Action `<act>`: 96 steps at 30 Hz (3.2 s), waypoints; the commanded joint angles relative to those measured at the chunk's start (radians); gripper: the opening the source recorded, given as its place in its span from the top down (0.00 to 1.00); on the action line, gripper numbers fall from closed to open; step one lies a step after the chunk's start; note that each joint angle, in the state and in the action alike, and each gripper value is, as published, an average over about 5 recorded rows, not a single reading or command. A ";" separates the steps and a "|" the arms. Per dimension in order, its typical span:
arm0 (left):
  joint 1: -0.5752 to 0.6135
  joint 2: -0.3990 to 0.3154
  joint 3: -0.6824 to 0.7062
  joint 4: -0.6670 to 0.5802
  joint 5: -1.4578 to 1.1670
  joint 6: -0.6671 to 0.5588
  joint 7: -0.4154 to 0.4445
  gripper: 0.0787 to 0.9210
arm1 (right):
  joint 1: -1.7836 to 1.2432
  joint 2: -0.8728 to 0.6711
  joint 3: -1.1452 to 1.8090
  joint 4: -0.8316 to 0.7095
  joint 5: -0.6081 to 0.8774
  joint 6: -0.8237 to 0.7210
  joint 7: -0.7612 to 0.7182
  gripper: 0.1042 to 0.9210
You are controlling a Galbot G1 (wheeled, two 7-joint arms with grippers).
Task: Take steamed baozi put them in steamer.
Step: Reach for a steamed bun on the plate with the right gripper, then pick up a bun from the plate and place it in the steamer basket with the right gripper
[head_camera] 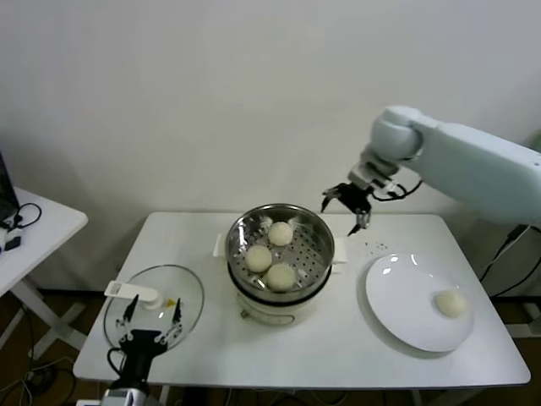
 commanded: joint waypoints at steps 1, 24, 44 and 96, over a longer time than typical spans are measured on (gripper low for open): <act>-0.009 0.001 0.004 -0.002 -0.002 -0.001 0.002 0.12 | -0.070 -0.259 -0.005 -0.105 0.077 -0.112 0.011 0.12; -0.002 -0.008 0.009 -0.014 0.020 -0.003 0.003 0.12 | -0.752 -0.233 0.690 -0.364 -0.448 0.028 -0.019 0.12; 0.011 -0.016 0.003 -0.013 0.033 -0.004 -0.001 0.12 | -0.764 -0.137 0.707 -0.463 -0.503 0.057 -0.054 0.12; 0.007 -0.017 -0.004 -0.011 0.015 -0.013 -0.002 0.12 | -0.487 -0.167 0.387 -0.387 -0.187 -0.060 -0.065 0.22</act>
